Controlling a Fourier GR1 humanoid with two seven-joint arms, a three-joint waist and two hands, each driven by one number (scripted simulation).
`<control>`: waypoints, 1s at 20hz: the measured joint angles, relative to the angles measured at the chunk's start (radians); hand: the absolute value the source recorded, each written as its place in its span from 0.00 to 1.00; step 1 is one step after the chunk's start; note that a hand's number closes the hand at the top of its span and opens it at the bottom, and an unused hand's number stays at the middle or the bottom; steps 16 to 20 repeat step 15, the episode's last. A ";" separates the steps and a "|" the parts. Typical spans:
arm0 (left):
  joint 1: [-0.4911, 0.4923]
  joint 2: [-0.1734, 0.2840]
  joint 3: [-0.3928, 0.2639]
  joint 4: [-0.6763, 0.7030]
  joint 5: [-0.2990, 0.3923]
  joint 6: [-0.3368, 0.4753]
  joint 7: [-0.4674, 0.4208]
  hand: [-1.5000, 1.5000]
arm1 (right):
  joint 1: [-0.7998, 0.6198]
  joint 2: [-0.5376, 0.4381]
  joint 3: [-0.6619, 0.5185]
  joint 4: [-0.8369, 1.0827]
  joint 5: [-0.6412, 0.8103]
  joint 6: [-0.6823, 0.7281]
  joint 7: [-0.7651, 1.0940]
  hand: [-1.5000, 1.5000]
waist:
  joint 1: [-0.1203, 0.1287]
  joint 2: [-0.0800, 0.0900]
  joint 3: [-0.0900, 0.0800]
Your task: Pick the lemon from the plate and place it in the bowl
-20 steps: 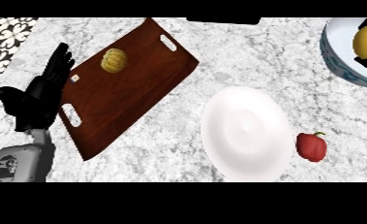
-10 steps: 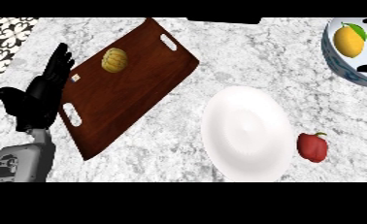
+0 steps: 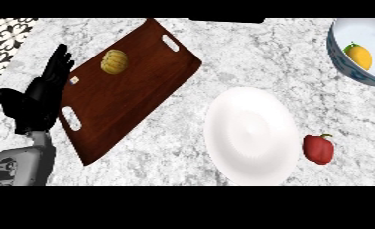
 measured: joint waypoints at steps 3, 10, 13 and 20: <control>-0.003 0.001 0.003 -0.002 0.006 -0.003 0.003 0.50 | 0.022 -0.050 -0.023 0.009 -0.024 0.045 0.038 0.00 | 0.001 0.002 0.001; 0.012 -0.005 0.004 -0.001 0.006 -0.001 -0.011 0.50 | 0.076 -0.129 -0.069 0.014 -0.074 0.146 0.109 0.00 | -0.008 0.002 0.006; 0.008 -0.002 0.006 -0.005 0.010 -0.003 -0.005 0.50 | 0.088 -0.147 -0.090 0.008 -0.099 0.184 0.139 0.00 | -0.011 0.000 0.008; 0.010 0.000 0.010 -0.004 0.010 -0.003 -0.004 0.50 | 0.094 -0.156 -0.105 0.001 -0.116 0.203 0.156 0.00 | -0.012 0.000 0.009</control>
